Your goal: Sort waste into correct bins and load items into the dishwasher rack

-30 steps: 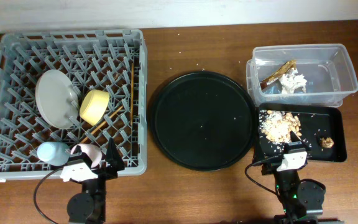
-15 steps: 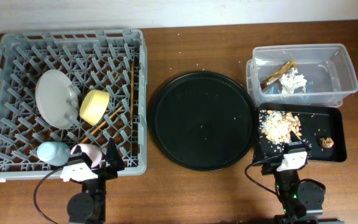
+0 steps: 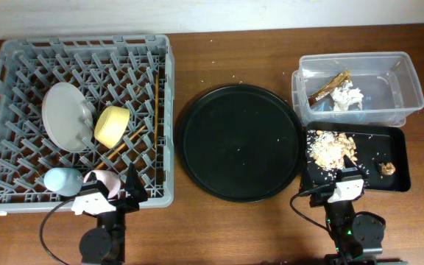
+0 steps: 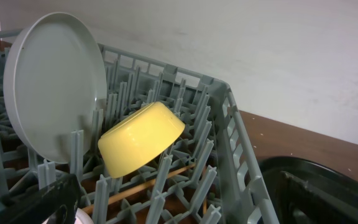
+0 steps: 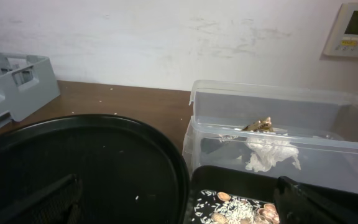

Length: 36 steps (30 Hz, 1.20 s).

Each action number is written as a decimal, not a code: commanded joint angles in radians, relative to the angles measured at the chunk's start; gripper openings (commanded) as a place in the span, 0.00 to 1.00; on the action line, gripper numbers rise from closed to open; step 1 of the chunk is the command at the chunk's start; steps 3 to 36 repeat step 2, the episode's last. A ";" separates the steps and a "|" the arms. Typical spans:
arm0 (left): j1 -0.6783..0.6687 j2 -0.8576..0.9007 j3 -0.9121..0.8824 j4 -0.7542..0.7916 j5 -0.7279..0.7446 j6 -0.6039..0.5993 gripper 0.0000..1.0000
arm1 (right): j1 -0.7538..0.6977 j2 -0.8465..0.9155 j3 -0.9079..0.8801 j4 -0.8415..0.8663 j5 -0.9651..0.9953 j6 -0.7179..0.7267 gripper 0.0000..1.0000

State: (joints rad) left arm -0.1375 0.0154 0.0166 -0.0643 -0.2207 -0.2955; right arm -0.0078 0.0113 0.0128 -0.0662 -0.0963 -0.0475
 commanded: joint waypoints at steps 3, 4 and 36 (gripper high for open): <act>0.005 -0.010 -0.008 0.004 -0.004 -0.002 0.99 | -0.006 -0.006 -0.007 0.000 -0.005 0.011 0.99; 0.005 -0.010 -0.008 0.004 -0.004 -0.002 0.99 | -0.006 -0.006 -0.007 0.000 -0.005 0.011 0.99; 0.005 -0.010 -0.008 0.004 -0.004 -0.002 0.99 | -0.006 -0.006 -0.007 0.000 -0.005 0.011 0.99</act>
